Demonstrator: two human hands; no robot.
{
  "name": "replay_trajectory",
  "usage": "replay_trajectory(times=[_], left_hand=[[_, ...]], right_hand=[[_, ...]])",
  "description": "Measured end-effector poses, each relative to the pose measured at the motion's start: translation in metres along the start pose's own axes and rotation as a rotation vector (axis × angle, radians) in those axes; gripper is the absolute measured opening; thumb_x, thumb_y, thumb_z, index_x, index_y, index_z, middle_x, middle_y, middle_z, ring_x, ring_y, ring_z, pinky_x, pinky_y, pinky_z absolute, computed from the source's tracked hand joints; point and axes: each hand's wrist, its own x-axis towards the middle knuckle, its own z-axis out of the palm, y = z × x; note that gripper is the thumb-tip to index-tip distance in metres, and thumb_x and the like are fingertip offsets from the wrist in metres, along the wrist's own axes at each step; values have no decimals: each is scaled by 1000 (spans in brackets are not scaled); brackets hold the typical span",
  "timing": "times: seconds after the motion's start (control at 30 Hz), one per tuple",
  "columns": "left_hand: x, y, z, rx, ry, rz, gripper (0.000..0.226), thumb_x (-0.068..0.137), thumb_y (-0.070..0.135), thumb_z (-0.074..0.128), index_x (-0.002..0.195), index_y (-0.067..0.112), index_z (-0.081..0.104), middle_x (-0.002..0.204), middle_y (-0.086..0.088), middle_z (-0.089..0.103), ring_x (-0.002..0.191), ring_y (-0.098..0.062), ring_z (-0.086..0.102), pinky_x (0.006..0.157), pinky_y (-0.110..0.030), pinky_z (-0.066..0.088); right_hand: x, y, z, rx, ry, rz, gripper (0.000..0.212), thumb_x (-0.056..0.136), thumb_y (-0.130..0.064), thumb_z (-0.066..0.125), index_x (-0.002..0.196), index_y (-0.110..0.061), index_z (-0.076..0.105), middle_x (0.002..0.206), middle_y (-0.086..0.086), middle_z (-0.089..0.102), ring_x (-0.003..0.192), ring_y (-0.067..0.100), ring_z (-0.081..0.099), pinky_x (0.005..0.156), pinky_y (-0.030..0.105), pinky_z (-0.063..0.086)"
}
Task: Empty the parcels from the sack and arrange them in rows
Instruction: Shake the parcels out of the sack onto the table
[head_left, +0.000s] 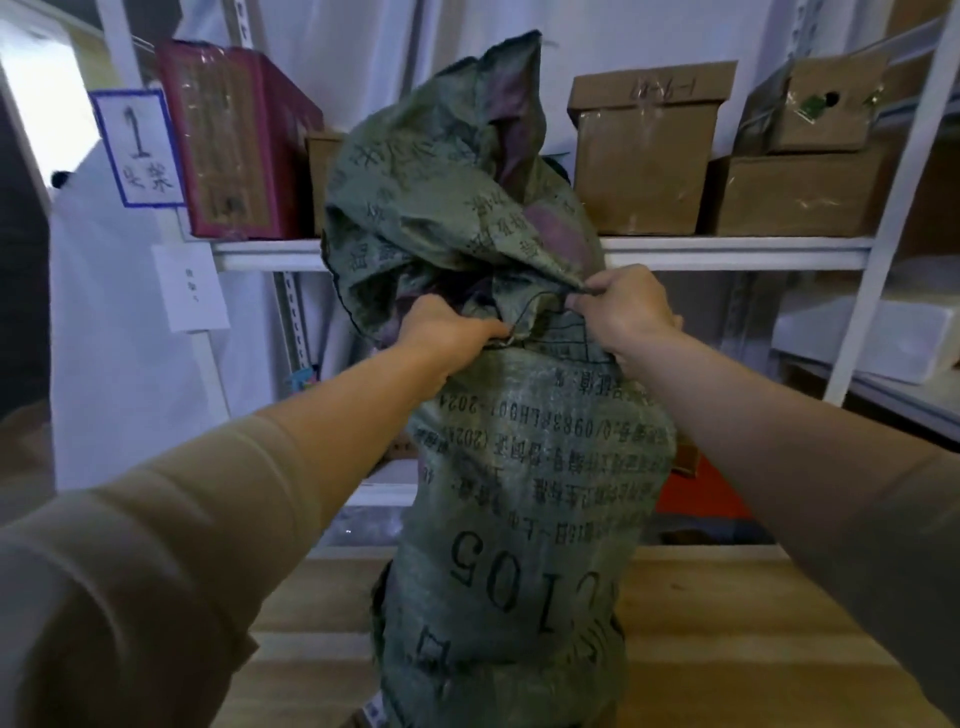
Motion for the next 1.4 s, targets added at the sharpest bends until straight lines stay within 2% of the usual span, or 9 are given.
replay_trajectory(times=[0.17, 0.27, 0.4, 0.53, 0.67, 0.87, 1.0, 1.17, 1.4], left_hand=[[-5, -13, 8, 98, 290, 129, 33, 91, 30, 67, 62, 17, 60, 56, -2, 51, 61, -31, 50, 69, -37, 47], [-10, -18, 12, 304, 564, 258, 20, 92, 39, 64, 98, 24, 75, 107, 2, 63, 106, -28, 52, 101, -42, 34], [-8, -27, 4, 475, 744, 547, 11, 81, 34, 76, 86, 25, 78, 138, -1, 50, 129, -36, 40, 109, -45, 28], [4, -24, -16, 880, 661, 944, 10, 86, 23, 66, 80, 15, 70, 161, -7, 28, 149, -41, 19, 121, -54, 12], [10, 3, -29, 1226, 406, 1212, 15, 85, 26, 59, 79, 13, 64, 164, -12, 21, 150, -44, 8, 118, -64, 10], [23, 14, -30, 1304, 272, 1004, 22, 92, 15, 53, 112, 10, 59, 126, -18, 57, 120, -40, 53, 112, -61, 26], [22, -2, -27, 982, 292, 872, 16, 97, 10, 48, 113, 8, 48, 96, -14, 62, 78, -37, 59, 61, -41, 43], [31, -4, -23, 581, 308, 616, 56, 92, 14, 64, 142, 13, 38, 91, -7, 71, 81, -30, 65, 69, -46, 54], [38, 7, -24, 983, 308, 441, 13, 96, 16, 49, 91, 9, 60, 95, -14, 55, 90, -38, 61, 64, -38, 38]], right_hand=[[-5, 4, -2, 10, 16, -107, 25, 94, -35, 66, 89, -12, 73, 93, 6, 73, 92, 33, 63, 100, 46, 45], [-8, 7, -9, -34, -15, -148, 27, 93, -40, 66, 75, -21, 69, 73, -2, 65, 93, 32, 62, 99, 46, 42], [-9, 16, -16, -207, -24, -149, 44, 84, -63, 65, 110, -27, 69, 121, 3, 64, 127, 35, 44, 107, 51, 27], [-8, 30, -20, -250, -160, 3, 106, 57, -93, 56, 136, -23, 52, 143, 9, 47, 135, 41, 35, 108, 57, 33], [0, 34, -14, -181, -171, -47, 68, 71, -70, 62, 129, -35, 61, 132, 2, 62, 129, 37, 48, 99, 50, 49], [0, 37, -21, -152, -24, -155, 25, 95, -26, 64, 71, -21, 68, 69, 2, 63, 73, 27, 62, 55, 30, 43], [-2, 46, -22, -70, 18, -146, 25, 92, -20, 69, 116, -13, 71, 105, 7, 70, 99, 29, 64, 82, 39, 55], [4, 51, -25, -133, 70, -92, 22, 96, -9, 57, 111, -8, 73, 105, 15, 71, 93, 36, 63, 80, 45, 57], [11, 50, -19, -163, 15, 26, 21, 100, -18, 53, 102, -8, 72, 99, 15, 66, 85, 34, 60, 74, 39, 52]])
